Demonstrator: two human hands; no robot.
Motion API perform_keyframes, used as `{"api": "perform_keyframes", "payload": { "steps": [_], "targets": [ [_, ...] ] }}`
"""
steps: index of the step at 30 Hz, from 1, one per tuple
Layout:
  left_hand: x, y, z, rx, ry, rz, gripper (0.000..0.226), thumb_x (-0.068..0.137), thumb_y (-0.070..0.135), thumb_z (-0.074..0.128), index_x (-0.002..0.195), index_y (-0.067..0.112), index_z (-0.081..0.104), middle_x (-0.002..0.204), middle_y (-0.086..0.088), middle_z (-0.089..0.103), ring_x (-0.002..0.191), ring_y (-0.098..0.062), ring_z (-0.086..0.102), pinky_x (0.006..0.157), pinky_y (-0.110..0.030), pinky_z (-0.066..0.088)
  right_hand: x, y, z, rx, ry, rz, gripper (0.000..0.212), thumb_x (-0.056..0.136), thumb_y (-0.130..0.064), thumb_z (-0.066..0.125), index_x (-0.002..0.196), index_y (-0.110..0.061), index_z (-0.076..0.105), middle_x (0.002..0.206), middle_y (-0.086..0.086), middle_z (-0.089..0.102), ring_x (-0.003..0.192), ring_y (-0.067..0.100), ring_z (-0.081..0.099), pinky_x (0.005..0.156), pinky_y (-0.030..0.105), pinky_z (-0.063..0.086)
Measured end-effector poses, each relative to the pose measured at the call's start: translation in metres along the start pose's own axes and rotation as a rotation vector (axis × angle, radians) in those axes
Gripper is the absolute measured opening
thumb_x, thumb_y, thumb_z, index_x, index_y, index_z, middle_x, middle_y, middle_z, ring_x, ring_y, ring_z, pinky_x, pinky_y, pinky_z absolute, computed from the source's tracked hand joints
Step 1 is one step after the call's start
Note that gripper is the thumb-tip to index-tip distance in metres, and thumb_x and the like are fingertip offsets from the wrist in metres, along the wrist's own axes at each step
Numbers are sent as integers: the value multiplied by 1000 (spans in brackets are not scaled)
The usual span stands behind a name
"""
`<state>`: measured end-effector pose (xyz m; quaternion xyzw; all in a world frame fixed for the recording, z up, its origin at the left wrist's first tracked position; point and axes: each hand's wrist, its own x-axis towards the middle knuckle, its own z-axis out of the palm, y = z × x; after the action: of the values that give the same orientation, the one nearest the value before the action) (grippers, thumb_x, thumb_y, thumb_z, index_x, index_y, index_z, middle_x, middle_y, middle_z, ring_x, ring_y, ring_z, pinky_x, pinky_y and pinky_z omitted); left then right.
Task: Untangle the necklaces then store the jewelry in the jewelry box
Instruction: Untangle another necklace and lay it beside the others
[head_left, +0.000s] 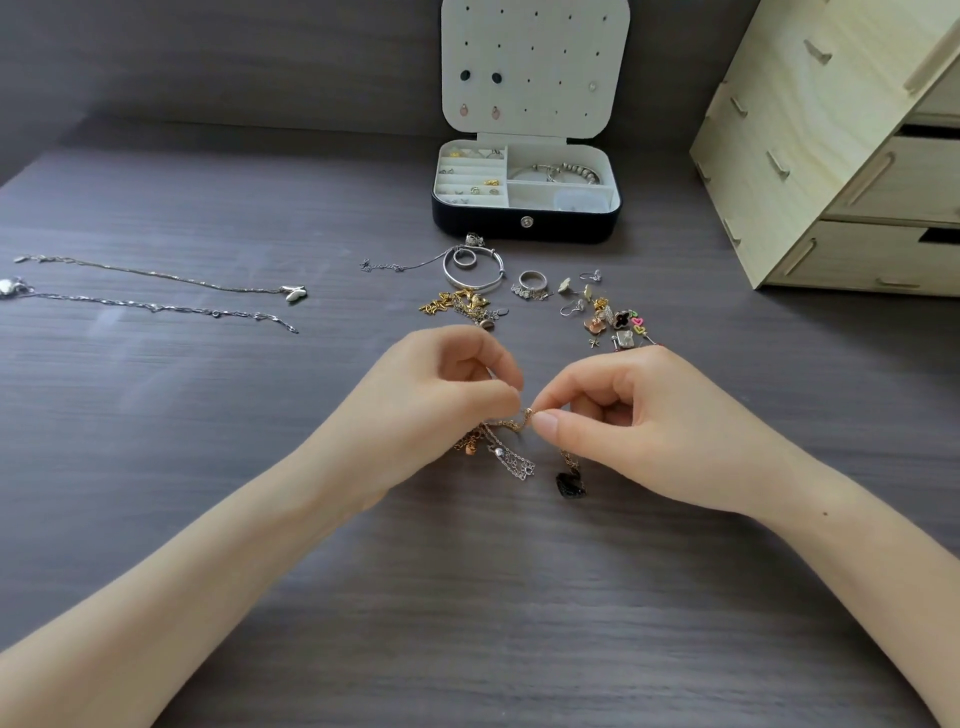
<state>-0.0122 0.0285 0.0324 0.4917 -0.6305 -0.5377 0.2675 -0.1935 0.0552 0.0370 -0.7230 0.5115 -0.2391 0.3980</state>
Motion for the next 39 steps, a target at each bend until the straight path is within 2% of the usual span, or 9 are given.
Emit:
{"api": "perform_keyframes", "payload": {
  "steps": [7,13,16,21,25,30,32,36,39],
  "targets": [
    [-5,-1,3,117,-44,66,16,69,35,60,77,23,67,74,-16,63,61,-13,48,63,-32,38,-1,-1,-2,28,57,-19,11,86,-11,63,81,-19,69,58,-3,64,56,11,59,58,20,46],
    [-5,-1,3,33,-46,33,15,67,32,62,76,22,69,72,-11,66,61,-10,52,64,-30,40,-2,-1,-4,-44,157,-26,13,77,-14,72,75,-27,66,67,-9,64,54,4,50,53,8,34],
    [-5,-1,3,15,-37,20,8,73,25,71,71,18,70,65,1,65,60,-9,53,64,-27,41,-2,0,-5,-144,160,-33,13,74,-23,75,76,-30,64,71,-21,59,61,5,53,58,11,35],
    [-6,-2,3,22,-24,22,10,82,16,70,73,19,71,66,3,68,60,-6,56,64,-24,42,-2,0,2,-346,275,-143,11,78,-38,59,78,-33,69,86,-17,62,81,10,56,64,24,36],
    [-7,0,4,38,-11,16,9,80,20,72,72,20,71,65,3,68,58,-5,55,63,-23,41,-3,-3,7,-495,388,-265,17,80,-32,55,73,-25,69,75,-14,63,73,13,53,62,32,43],
    [-8,-1,8,169,39,84,11,78,30,73,72,21,70,67,-2,69,63,-20,62,64,-33,49,-1,-3,12,-612,410,-323,18,79,-27,55,68,-19,68,71,-9,63,69,18,53,54,33,45],
    [-9,-3,12,261,72,125,12,70,38,65,67,26,68,64,2,66,61,-18,61,60,-33,48,-1,-3,13,-664,404,-352,18,78,-25,54,66,-18,66,71,-8,63,68,20,52,51,32,44],
    [-10,-3,14,314,101,148,9,72,33,68,65,28,66,62,7,64,55,-11,56,57,-31,46,0,-1,13,-583,365,-307,17,75,-27,52,65,-19,63,71,-10,61,68,18,48,54,35,45],
    [-10,-3,11,292,98,132,14,76,18,72,65,25,67,60,6,64,52,-7,54,57,-26,45,0,-2,10,-386,317,-216,16,72,-30,52,64,-21,62,69,-12,59,65,11,46,59,25,39]
  ]
}}
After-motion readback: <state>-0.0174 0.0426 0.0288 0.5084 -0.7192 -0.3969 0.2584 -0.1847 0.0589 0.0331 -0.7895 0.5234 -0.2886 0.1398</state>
